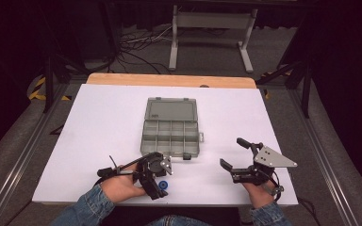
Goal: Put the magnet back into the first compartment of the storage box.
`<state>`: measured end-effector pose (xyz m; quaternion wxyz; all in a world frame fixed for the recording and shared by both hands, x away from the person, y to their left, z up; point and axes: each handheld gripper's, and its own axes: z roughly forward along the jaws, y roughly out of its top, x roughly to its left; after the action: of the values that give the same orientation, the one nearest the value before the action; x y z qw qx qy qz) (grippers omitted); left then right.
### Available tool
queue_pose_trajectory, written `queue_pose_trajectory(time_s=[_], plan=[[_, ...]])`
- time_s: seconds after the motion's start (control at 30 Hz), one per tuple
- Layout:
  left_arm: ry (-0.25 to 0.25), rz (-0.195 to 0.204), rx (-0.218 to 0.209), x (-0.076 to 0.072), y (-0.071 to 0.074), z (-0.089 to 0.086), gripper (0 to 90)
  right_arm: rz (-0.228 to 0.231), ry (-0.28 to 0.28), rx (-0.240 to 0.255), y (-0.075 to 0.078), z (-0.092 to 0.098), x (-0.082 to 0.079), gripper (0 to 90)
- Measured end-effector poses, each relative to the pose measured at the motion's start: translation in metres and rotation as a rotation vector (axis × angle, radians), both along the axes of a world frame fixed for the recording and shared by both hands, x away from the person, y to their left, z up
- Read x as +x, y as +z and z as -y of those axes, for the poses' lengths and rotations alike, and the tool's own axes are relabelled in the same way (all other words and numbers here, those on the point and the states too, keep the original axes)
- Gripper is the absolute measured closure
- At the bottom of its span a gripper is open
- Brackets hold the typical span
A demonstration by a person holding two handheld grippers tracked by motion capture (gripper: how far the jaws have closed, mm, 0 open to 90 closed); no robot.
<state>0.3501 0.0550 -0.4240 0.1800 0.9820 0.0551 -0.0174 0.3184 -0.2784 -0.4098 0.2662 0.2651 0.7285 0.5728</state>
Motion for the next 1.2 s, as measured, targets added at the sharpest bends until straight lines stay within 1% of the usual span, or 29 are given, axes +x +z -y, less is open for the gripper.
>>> queue_pose_trajectory(time_s=[0.23,0.43,0.47,0.57,0.63,0.67,0.7,0.73,0.8,0.83,0.87,0.9,0.93,1.1,1.2], plan=[[-0.01,-0.005,0.011,-0.0036,-0.006,0.0027,20.5,-0.001,0.005,-0.001,-0.0004,0.0002,0.0005,7.0],[-0.015,-0.002,0.014,-0.0037,-0.0062,0.0032,22.2,-0.004,0.008,0.003,-0.0005,0.0001,0.0007,7.0],[-0.007,0.0,0.015,-0.0042,-0.0063,0.0032,23.4,-0.005,0.008,0.002,-0.0005,0.0001,0.0007,7.0],[-0.01,0.016,0.026,-0.0052,-0.0078,0.0043,27.9,-0.005,0.01,0.003,-0.0005,-0.0001,0.0006,7.0],[-0.019,0.023,0.031,-0.0051,-0.0081,0.0047,33.6,-0.005,0.01,0.004,-0.0005,-0.0001,0.0007,7.0],[-0.012,0.036,0.031,-0.0058,-0.0076,0.0045,33.6,-0.005,0.01,0.003,-0.0006,-0.0001,0.0008,7.0],[-0.013,0.034,0.028,-0.0056,-0.0071,0.0042,36.7,-0.005,0.009,0.001,-0.0006,0.0,0.0008,7.0],[-0.011,0.035,0.025,-0.0059,-0.0062,0.0037,43.8,-0.005,0.01,0.001,-0.0006,0.0,0.0008,7.0],[-0.011,0.038,0.027,-0.006,-0.0061,0.0036,48.8,-0.006,0.01,0.002,-0.0007,-0.0001,0.0008,7.0],[-0.011,0.046,0.027,-0.0063,-0.0059,0.0035,48.8,-0.006,0.01,0.0,-0.0007,-0.0001,0.0008,7.0],[-0.01,0.047,0.027,-0.0062,-0.0055,0.0033,52.1,-0.007,0.01,0.0,-0.0007,-0.0001,0.0008,7.0],[-0.013,0.05,0.028,-0.0055,-0.0049,0.0031,58.9,-0.007,0.011,0.001,-0.0009,-0.0003,0.0008,7.0],[-0.014,0.05,0.028,-0.0054,-0.0047,0.0031,61.3,-0.007,0.011,0.001,-0.0008,-0.0004,0.0008,7.0],[-0.008,0.058,0.036,-0.0067,-0.0036,0.0033,61.9,-0.006,0.011,0.0,-0.0009,-0.0003,0.0009,7.0],[-0.009,0.062,0.027,-0.0053,-0.0004,0.0021,62.0,-0.006,0.01,0.0,-0.0009,-0.0003,0.001,7.0]])
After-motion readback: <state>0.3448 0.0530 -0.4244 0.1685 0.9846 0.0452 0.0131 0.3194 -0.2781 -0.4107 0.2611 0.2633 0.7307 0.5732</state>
